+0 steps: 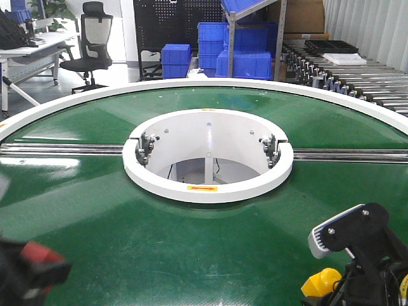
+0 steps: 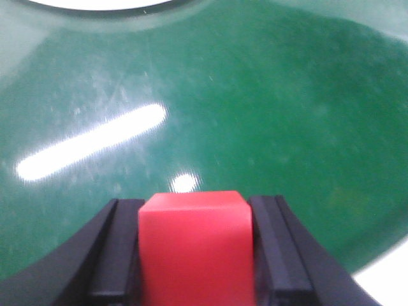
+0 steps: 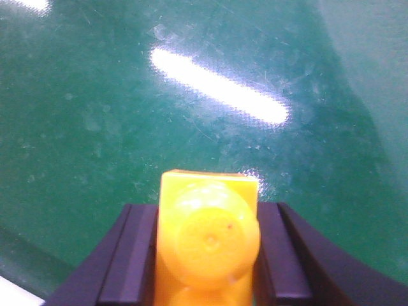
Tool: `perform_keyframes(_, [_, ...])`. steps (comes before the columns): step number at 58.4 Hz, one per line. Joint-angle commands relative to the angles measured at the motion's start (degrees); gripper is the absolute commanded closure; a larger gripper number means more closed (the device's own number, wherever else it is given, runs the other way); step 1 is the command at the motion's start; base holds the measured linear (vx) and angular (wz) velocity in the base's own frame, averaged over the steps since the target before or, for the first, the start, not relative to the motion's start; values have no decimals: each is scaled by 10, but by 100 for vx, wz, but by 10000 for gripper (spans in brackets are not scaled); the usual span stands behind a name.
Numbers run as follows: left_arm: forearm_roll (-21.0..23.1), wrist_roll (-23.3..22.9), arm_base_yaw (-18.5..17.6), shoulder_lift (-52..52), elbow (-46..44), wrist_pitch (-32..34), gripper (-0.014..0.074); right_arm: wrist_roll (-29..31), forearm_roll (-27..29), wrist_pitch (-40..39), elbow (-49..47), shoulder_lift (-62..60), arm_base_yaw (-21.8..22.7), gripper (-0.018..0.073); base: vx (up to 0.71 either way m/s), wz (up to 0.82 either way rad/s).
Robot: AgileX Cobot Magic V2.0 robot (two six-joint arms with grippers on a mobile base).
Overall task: Pick red and yellow blocks into blue bin
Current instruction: 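Lift the red cube with the left gripper and pull it back, then drive the base away from the green table holding both blocks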
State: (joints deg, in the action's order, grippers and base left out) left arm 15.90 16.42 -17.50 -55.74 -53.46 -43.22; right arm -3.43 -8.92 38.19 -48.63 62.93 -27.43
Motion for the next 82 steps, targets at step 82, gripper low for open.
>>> perform_keyframes(82, [14,-1,-1,122,56,3,362,5,-9,-33,-16,-13,0,335,0,0])
